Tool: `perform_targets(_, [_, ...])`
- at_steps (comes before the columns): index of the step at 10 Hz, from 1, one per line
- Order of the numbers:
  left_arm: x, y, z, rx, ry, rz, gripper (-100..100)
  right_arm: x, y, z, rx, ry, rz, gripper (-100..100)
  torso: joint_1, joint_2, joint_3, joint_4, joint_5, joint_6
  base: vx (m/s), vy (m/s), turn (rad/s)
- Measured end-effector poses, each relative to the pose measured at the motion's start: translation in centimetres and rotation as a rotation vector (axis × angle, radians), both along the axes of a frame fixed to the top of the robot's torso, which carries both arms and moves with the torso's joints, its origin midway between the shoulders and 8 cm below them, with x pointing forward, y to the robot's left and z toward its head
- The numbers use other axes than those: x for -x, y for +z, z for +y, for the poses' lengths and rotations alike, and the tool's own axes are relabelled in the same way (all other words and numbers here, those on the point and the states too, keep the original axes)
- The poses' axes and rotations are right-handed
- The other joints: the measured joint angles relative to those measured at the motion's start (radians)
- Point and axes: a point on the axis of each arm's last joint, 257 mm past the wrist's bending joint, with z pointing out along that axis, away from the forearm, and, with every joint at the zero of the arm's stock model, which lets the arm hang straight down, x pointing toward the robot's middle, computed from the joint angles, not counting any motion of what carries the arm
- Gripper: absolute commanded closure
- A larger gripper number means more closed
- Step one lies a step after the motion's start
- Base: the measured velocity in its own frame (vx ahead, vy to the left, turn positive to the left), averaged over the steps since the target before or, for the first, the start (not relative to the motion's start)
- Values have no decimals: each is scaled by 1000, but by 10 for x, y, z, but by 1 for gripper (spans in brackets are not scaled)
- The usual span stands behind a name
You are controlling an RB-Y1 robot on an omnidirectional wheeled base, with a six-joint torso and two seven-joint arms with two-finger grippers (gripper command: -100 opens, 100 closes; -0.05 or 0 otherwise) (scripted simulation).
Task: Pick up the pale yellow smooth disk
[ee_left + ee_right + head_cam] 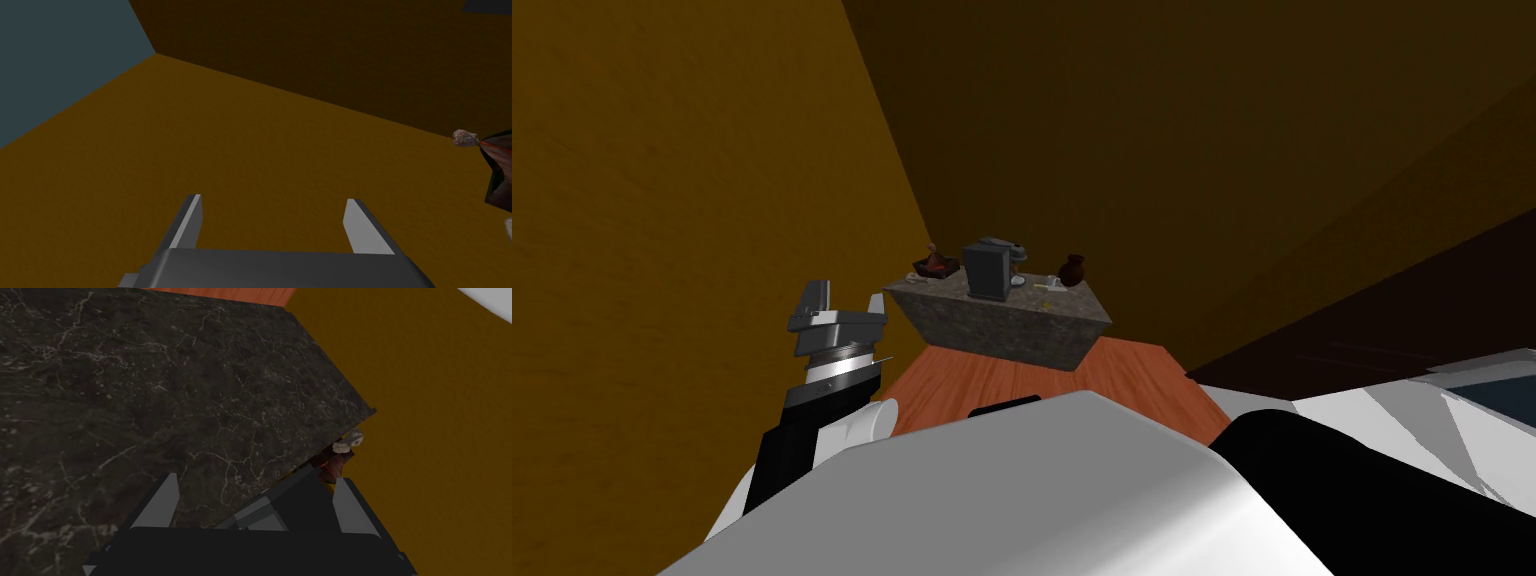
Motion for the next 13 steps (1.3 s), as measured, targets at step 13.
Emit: perform_targets(13, [0, 0, 0, 0, 0, 0, 0, 146, -52, -207, 471, 296, 322, -100, 3, -4, -2, -1, 1, 0, 55, 54, 141])
